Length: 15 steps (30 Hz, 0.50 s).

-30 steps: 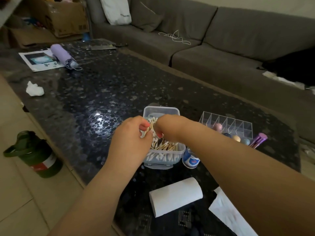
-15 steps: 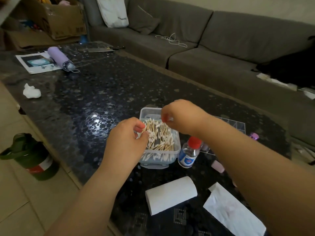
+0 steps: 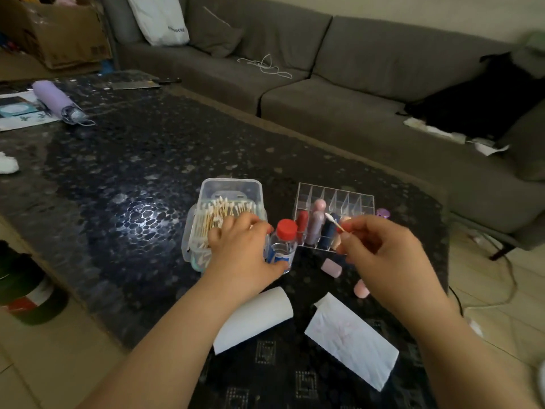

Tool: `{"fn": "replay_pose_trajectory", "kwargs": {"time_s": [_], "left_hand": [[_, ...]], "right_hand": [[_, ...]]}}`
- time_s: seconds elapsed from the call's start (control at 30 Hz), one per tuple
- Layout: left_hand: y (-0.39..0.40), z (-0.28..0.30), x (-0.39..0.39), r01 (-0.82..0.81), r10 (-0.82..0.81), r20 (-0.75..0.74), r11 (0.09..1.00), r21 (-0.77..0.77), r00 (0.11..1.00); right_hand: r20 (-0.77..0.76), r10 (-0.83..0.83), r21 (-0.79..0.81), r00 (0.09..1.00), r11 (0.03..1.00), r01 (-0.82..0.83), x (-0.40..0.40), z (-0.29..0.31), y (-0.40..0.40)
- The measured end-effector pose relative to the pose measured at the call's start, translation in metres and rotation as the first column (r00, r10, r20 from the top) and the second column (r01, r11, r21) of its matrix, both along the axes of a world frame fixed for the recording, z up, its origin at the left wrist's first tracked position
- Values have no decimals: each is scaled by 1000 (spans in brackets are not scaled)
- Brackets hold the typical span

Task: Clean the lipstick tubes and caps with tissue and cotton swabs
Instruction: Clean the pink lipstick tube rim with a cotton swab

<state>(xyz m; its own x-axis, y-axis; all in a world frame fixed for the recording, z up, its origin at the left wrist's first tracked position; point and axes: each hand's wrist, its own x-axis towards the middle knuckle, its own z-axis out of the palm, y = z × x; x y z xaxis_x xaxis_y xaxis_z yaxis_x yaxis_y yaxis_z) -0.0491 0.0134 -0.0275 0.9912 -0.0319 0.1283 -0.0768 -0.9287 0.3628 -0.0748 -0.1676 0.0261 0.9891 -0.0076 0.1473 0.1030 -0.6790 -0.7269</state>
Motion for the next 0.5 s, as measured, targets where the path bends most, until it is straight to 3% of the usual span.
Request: {"fn": "replay_pose_trajectory", "kwargs": {"time_s": [0.2,0.3,0.4,0.5], "left_hand": [[-14,-10,7,-45,43,70,998,33,997],[-19,-10,8,-58,61,89,998,-39,994],[-23,-4,5,-43,59,122,991,-129,991],[-24,5,-4,4,36,169,973,-229,985]], "right_hand": [[-183,76,-34,980,996,-84,9,-3,4],[-222,86,-68,971,992,-104,18,-3,11],[-215,89,-58,973,993,-103,25,-2,19],[-114,99,-50,989,993,-105,24,4,23]]}}
